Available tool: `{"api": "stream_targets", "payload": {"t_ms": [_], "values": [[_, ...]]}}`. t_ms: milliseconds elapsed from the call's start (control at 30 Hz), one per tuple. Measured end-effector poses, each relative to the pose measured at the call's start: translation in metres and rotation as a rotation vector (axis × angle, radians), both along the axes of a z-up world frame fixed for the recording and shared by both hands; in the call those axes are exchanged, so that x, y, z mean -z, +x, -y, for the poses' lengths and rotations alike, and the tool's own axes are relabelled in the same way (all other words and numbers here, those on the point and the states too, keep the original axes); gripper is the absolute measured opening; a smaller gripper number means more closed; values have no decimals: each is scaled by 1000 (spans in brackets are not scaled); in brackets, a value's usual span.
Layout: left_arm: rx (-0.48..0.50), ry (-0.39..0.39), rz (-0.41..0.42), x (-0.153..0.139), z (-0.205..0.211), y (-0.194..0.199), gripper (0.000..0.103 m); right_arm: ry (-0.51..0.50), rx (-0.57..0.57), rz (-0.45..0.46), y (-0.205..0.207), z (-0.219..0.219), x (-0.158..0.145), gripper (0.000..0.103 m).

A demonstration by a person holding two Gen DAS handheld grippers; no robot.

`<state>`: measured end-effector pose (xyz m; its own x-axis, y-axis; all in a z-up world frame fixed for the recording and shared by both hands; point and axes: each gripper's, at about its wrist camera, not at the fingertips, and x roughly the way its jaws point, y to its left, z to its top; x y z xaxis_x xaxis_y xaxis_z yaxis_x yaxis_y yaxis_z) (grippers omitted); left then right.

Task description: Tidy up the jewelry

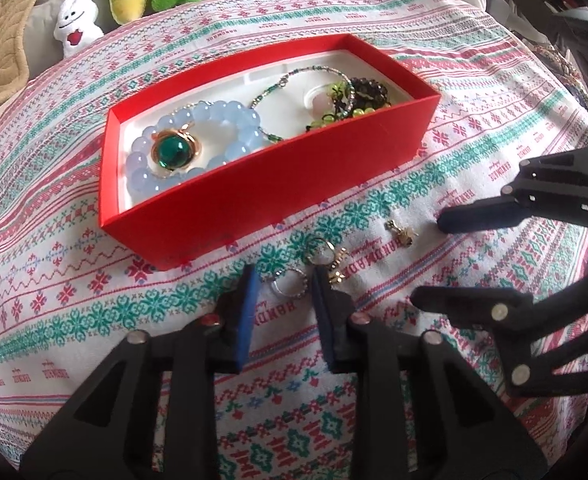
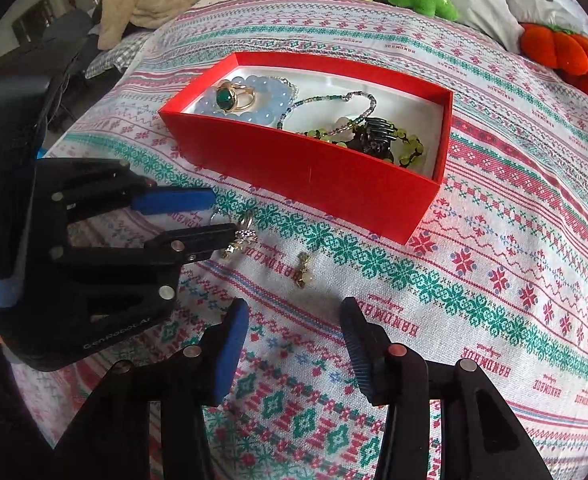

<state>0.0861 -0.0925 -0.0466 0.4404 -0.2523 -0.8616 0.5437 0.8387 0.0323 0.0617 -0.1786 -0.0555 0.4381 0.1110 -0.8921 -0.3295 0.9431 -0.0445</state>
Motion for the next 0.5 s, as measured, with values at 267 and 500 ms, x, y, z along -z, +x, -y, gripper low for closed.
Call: {"api": "stream_targets", "payload": {"t_ms": [267,500], "values": [[-16,12,-30,-2,-8,-8,17,-18,40,26,9,4,-3,48],[-55,18,-57,-1,-17,-9,0,-61,17,13,18,-17,5,22]]}}
